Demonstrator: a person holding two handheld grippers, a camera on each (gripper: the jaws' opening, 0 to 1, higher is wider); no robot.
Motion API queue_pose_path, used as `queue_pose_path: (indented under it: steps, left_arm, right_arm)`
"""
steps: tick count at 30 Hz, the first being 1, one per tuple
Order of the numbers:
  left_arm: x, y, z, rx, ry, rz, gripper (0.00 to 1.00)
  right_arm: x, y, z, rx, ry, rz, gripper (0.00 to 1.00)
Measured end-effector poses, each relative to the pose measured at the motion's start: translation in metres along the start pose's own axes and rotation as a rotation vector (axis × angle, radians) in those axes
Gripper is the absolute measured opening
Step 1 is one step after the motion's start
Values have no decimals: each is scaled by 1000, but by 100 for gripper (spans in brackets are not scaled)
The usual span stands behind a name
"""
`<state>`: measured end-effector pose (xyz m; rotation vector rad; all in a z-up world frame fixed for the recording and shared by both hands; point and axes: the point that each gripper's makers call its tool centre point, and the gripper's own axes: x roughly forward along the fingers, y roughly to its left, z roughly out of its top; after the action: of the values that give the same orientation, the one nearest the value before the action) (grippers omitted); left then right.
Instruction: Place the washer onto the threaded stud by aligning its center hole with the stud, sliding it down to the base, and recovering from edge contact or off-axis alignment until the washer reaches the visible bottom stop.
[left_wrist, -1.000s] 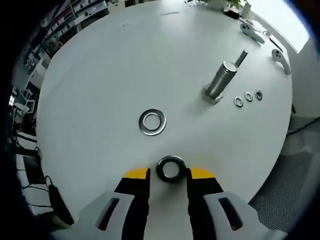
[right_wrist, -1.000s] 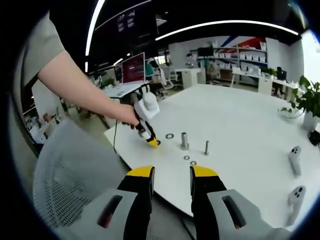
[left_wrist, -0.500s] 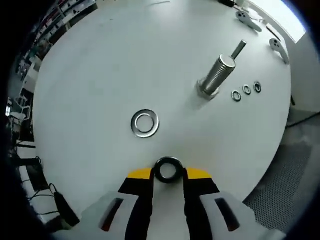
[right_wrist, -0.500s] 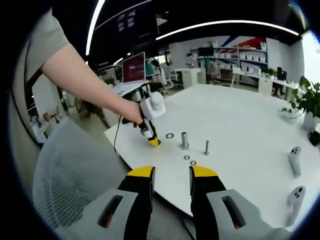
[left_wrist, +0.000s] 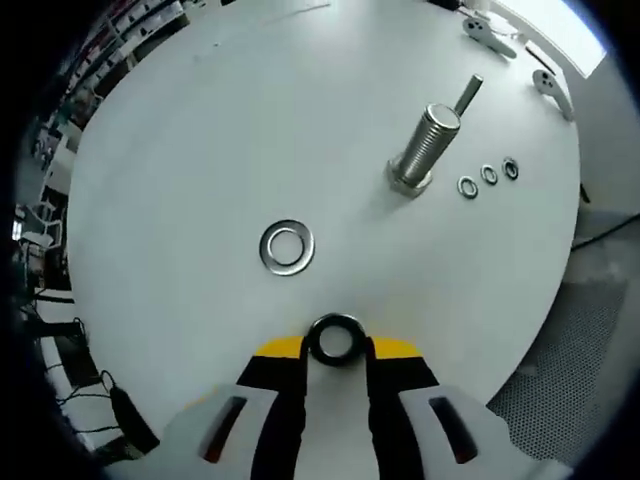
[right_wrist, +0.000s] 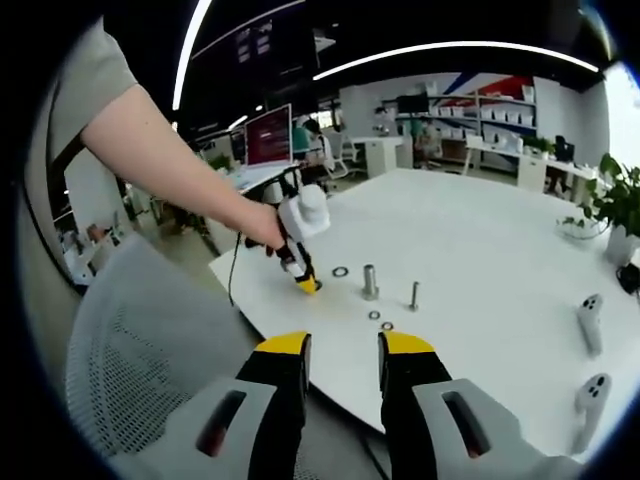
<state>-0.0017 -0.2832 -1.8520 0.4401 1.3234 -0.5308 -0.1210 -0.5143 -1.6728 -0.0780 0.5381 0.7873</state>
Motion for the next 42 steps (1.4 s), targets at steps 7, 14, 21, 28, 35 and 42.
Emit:
queue_pose_path:
  steps: [7, 14, 21, 28, 35, 42]
  left_arm:
    - [-1, -1, 0, -31, -27, 4, 19]
    - [-2, -5, 0, -33, -51, 11, 18]
    - [-3, -16, 3, 2, -58, -7, 18]
    - [-20, -28, 29, 35, -128, -36, 18]
    - [-43, -40, 65, 103, -209, -50, 18]
    - [-57, -49, 97, 155, -251, -56, 18]
  right_arm:
    - [0, 0, 0, 1, -2, -2, 29]
    - [-1, -1, 0, -2, -2, -8, 29]
    - [-1, -2, 0, 0, 0, -13, 29]
    - [-1, -3, 0, -2, 0, -17, 29]
    - [-1, -3, -1, -3, 4, -18, 29]
    - [-1, -3, -1, -4, 3, -19, 29]
